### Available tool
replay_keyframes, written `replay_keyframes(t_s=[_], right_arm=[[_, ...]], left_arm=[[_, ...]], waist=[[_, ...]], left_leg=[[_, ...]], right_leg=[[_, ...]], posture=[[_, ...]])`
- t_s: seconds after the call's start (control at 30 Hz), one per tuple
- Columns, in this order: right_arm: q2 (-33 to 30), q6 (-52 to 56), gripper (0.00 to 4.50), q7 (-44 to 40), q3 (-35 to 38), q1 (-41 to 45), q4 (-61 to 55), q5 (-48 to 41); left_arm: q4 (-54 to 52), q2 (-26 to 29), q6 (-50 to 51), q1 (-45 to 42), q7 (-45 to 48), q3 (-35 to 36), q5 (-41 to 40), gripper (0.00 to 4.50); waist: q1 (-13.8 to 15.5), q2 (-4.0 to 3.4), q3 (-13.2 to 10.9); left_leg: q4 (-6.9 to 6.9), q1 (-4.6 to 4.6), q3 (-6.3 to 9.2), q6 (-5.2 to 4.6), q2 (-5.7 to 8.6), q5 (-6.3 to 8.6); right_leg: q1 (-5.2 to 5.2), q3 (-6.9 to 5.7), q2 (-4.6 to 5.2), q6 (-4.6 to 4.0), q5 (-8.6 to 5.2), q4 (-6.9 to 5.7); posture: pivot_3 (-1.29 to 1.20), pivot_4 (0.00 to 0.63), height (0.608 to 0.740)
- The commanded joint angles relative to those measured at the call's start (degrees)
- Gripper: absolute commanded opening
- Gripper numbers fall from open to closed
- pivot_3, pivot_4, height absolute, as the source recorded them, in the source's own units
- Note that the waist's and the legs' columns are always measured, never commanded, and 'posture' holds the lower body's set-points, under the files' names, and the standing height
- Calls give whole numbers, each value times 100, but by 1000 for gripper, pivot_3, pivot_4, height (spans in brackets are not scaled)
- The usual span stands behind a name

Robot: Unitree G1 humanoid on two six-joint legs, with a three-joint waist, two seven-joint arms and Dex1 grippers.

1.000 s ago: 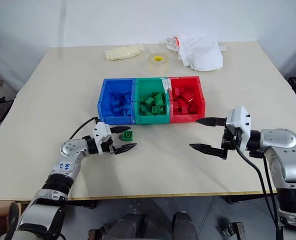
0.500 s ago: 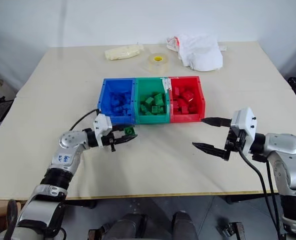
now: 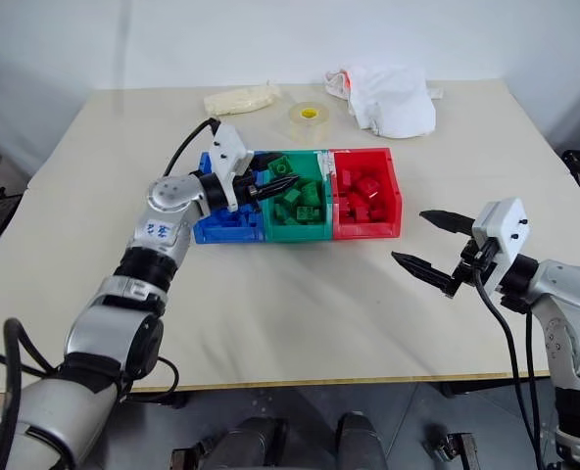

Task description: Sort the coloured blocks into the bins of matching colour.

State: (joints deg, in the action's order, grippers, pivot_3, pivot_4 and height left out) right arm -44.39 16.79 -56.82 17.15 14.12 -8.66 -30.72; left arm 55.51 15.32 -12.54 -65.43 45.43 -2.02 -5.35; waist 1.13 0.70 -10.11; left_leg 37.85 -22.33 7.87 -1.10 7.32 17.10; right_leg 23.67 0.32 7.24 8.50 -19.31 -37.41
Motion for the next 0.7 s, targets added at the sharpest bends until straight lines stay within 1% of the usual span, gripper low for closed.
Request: replay_keyframes(t_s=[0.03, 0.13, 0.17, 0.3, 0.37, 0.43, 0.53, 0.6, 0.63, 0.7], right_arm=[[-5, -103, 4500, 32, 84, 64, -67, -27], [-20, -128, 4500, 0, 62, 56, -83, -34], [-27, -130, 4500, -14, 48, 69, -75, -33], [-85, -155, 4500, -172, -26, 124, -25, -48], [-142, -195, 4500, -372, -84, 192, 48, -59], [-221, -240, 4500, -611, -159, 271, 160, -20], [-418, -343, 4500, -1063, -362, 419, 441, 105], [-491, -388, 4500, -1237, -445, 521, 612, 150], [-580, -445, 4500, -1460, -562, 639, 776, 219], [-717, -573, 4500, -1847, -768, 914, 1139, 357]], left_arm=[[376, -70, -489, -194, 44, 23, 112, 3474], [392, -66, -609, -207, 340, 4, 126, 4370], [315, -6, -664, -143, 487, -7, 124, 4441], [-145, 270, -626, 128, 808, 62, 32, 4441], [-789, 479, -386, 475, 1171, 213, -299, 4441], [-1560, 705, 48, 898, 1457, 336, -616, 4441], [-2836, 1154, 1039, 1640, 1597, 489, -994, 4441], [-3373, 1328, 1352, 1950, 1661, 537, -1170, 4441], [-3743, 1607, 1575, 2317, 1958, 653, -1414, 4441], [-4334, 2089, 1933, 2982, 2257, 908, -1725, 4441]], waist=[[-3, 1, -1], [0, 5, -3], [6, 5, -3], [0, 5, -3], [-15, 5, -3], [-37, 4, -3], [-101, 4, -2], [-111, 4, -3], [-110, 4, -3], [-148, -1, -1]], left_leg=[[-4, 0, 0, 0, -1, 0], [-4, -6, 1, 0, -3, 0], [-1, -8, 1, 0, -3, 0], [4, -7, 1, 0, -2, 0], [3, -7, 1, 0, -4, 0], [2, -6, 1, 0, -5, 0], [3, -7, 4, 0, -7, 0], [4, -7, 11, 0, -8, 0], [5, -7, 12, 0, -7, 0], [7, -6, 10, 0, -6, 0]], right_leg=[[3, 0, -1, 0, 0, -2], [8, -1, -3, 0, 0, -4], [9, -1, -4, 0, 0, -8], [9, 0, -3, 1, 0, -7], [10, 1, -3, 0, 0, -7], [10, 3, 0, 0, 0, -8], [10, 4, 15, 0, 0, -13], [9, 2, 18, 0, 0, -19], [8, 1, 18, 0, 0, -18], [7, 3, 21, 0, 0, -10]], posture=[[0, 150, 740], [0, 150, 740], [0, 150, 740], [0, 150, 740], [0, 150, 740], [0, 150, 740], [0, 150, 740], [0, 150, 740], [0, 150, 740], [0, 150, 740]])
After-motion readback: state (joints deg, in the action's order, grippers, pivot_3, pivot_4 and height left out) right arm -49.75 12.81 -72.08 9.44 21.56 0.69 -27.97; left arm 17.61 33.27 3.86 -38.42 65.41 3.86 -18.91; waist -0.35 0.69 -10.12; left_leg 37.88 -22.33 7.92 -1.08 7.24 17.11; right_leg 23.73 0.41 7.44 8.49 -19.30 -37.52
